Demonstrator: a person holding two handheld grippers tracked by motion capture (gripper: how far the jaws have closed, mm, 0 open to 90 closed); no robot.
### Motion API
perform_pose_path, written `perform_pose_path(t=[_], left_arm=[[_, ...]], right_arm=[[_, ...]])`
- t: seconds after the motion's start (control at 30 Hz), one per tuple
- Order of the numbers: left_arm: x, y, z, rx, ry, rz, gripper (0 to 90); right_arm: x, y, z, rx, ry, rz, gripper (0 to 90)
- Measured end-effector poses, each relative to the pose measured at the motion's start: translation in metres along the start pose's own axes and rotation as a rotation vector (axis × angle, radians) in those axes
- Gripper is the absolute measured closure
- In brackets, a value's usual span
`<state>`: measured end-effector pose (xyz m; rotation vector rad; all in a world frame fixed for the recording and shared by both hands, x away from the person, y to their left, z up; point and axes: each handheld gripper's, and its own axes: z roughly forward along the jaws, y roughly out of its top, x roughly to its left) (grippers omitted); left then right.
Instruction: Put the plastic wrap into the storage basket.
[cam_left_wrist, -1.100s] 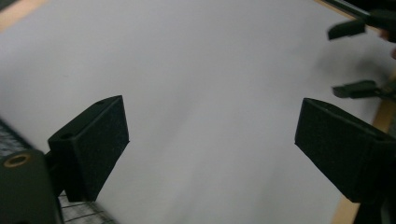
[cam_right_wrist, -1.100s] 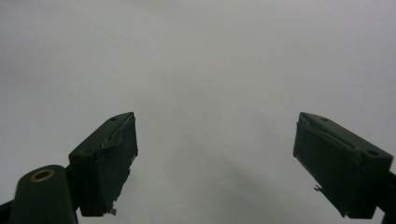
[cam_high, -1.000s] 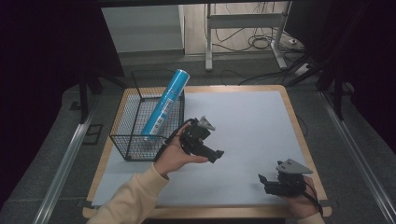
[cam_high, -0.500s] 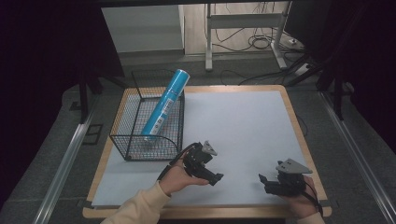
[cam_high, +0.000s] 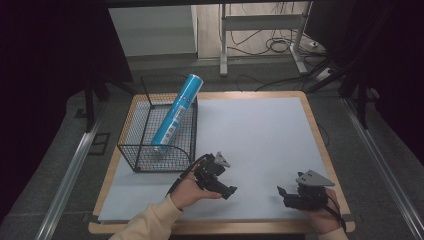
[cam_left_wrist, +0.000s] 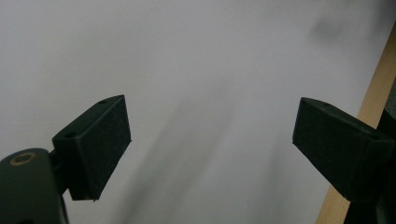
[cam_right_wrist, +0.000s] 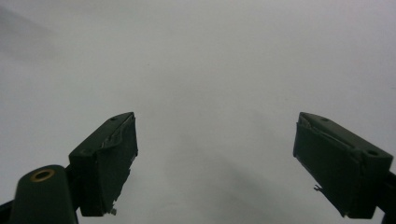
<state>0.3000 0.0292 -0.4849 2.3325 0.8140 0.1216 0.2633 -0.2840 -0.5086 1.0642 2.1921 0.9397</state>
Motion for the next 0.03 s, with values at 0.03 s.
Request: perform_pose_path(t=[0.03], left_arm=[[0.0003,0.0000,0.0001,-0.003,0.001,-0.001,11.2]], right_arm=[[-0.0001,0.0000,-0.0001,-0.001,0.001,0.000,13.8]])
